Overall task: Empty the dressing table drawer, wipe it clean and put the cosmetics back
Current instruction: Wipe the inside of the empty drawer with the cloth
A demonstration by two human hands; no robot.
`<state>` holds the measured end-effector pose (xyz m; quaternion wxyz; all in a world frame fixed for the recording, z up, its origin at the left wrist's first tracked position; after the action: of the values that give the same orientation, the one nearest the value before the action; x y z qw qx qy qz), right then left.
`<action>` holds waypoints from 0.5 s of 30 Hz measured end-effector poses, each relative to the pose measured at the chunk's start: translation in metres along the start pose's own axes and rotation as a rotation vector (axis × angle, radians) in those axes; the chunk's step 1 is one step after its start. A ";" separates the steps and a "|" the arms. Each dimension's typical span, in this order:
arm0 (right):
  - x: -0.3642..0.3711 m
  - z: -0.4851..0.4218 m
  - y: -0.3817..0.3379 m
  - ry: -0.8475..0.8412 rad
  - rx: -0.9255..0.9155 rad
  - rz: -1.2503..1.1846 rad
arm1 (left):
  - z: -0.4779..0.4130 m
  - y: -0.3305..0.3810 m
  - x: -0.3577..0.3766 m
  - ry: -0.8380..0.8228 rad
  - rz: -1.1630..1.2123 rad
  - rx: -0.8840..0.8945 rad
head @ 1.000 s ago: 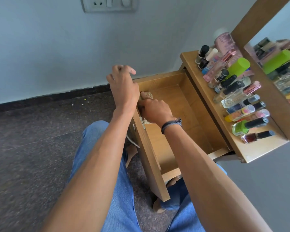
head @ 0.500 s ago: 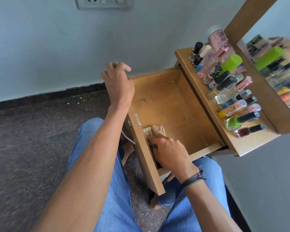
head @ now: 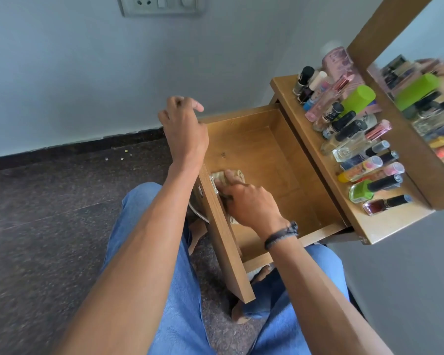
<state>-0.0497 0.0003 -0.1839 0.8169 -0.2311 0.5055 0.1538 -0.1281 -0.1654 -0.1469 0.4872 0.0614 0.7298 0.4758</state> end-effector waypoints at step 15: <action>-0.032 -0.066 -0.010 0.020 0.038 0.084 | 0.001 0.000 0.001 0.009 0.005 0.022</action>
<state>-0.1088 -0.0438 -0.1778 0.8089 -0.1957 0.5258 0.1759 -0.1276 -0.1640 -0.1470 0.4817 0.0665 0.7370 0.4694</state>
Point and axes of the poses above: each hand's wrist, its own z-axis away from the middle knuckle, its own x-axis out of the palm, y = z × x, the point moved 6 cm from there along -z, towards the middle knuckle, and after that the axes turned 11 degrees about -x, right-handed, at the moved point
